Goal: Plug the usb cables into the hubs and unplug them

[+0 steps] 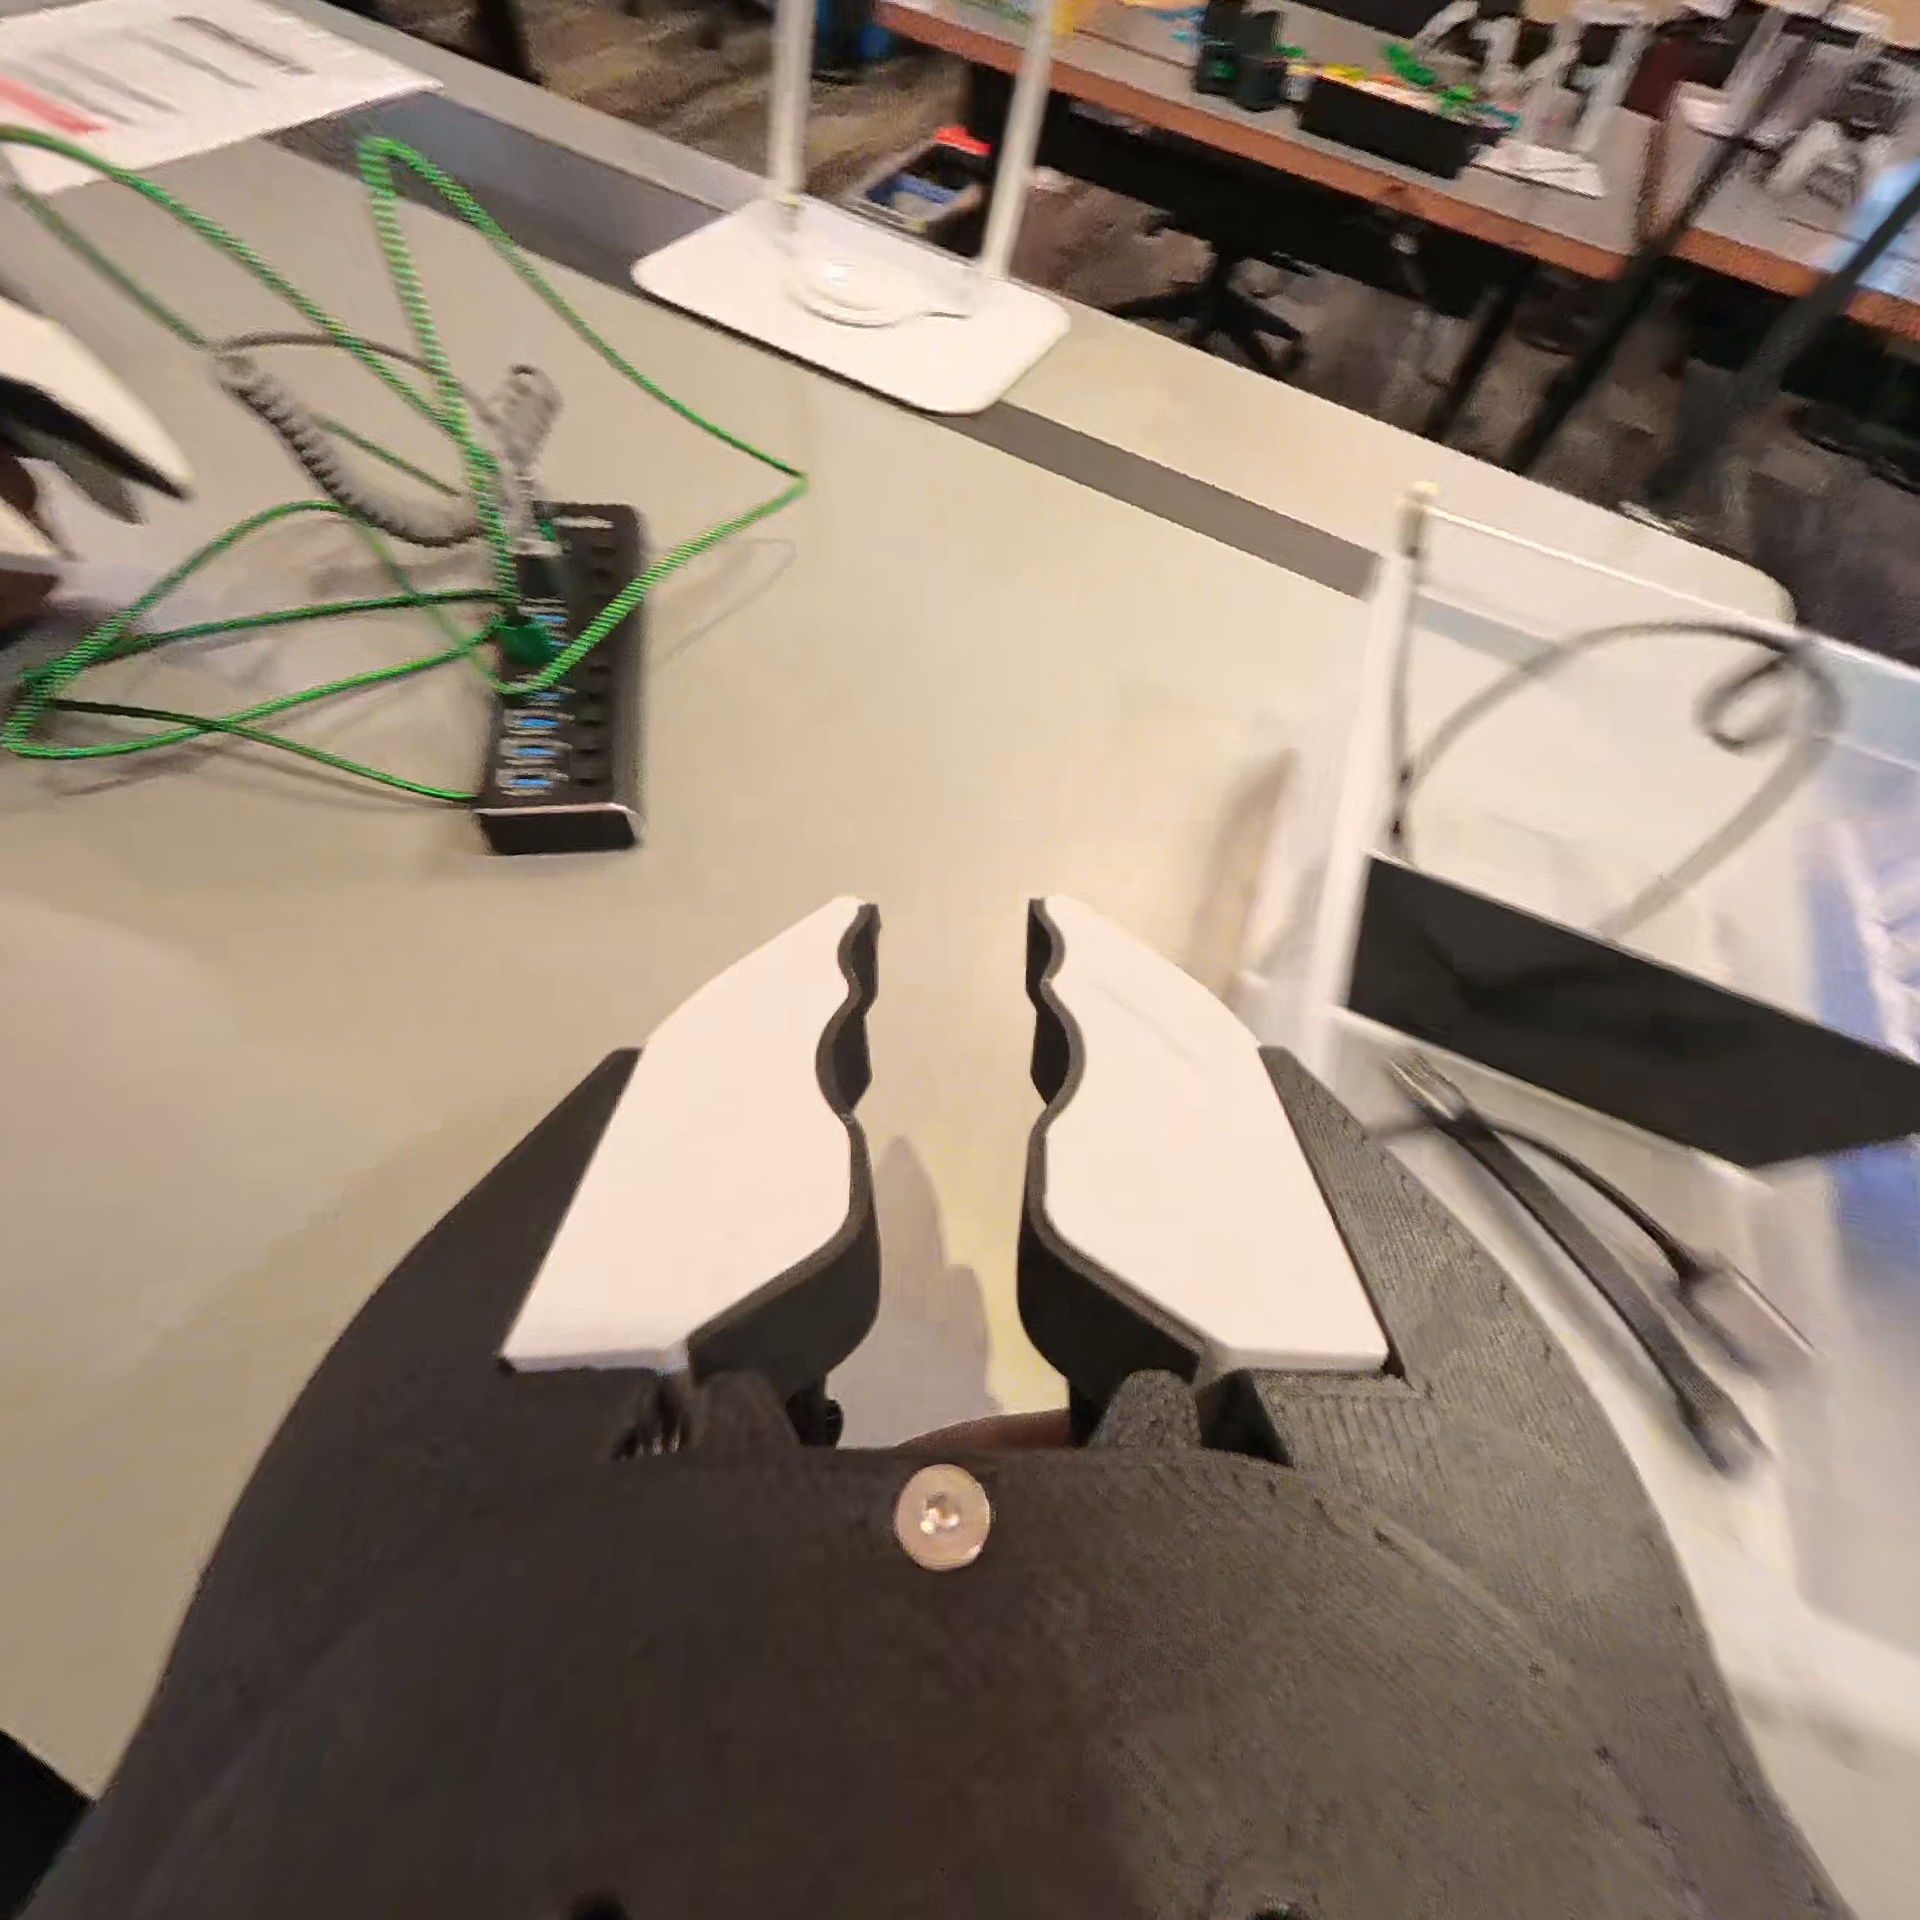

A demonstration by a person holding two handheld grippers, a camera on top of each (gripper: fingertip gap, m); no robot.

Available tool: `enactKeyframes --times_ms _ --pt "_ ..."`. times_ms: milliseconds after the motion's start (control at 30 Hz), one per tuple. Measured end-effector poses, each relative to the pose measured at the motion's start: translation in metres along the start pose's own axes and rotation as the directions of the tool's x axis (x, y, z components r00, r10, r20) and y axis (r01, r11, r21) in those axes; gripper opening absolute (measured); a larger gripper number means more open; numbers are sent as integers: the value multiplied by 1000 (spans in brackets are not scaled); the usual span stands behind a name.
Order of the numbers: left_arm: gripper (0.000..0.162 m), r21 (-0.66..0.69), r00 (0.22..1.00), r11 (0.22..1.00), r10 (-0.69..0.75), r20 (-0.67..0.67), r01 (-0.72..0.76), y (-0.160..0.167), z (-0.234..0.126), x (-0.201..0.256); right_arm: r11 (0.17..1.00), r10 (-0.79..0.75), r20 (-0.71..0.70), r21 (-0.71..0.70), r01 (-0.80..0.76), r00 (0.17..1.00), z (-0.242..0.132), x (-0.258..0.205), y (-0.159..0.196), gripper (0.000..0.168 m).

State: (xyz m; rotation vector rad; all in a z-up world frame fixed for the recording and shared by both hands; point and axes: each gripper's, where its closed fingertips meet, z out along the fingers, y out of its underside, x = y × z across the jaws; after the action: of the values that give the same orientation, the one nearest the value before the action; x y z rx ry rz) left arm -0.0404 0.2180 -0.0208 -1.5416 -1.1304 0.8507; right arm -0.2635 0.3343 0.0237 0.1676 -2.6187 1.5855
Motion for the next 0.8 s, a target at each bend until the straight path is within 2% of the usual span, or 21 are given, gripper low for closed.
enactKeyframes --times_ms 200,333,400,500,533,667,800 --pt "35 -42 998 998 -34 52 36 5 2 -8 999 -41 311 -19 50 950 73 -81 -13 27" --pt "34 -72 994 994 -75 84 81 13 1 -15 980 -44 409 -159 119 911 125 -104 4 31" --pt "34 -101 991 990 -93 92 103 18 1 -18 961 -11 454 -242 136 891 143 -109 19 41" --pt "35 -136 989 983 -114 96 126 24 -2 -21 954 56 548 -276 118 835 143 -129 27 42" --pt "35 -142 988 981 -117 105 131 25 -4 -24 953 80 562 -286 102 823 141 -135 28 50" --pt "35 -130 981 979 -140 133 158 20 -12 -31 949 107 520 -309 69 848 138 -148 26 76" --pt "35 -112 977 978 -158 141 174 13 -20 -33 943 157 466 -333 8 871 138 -157 23 91"
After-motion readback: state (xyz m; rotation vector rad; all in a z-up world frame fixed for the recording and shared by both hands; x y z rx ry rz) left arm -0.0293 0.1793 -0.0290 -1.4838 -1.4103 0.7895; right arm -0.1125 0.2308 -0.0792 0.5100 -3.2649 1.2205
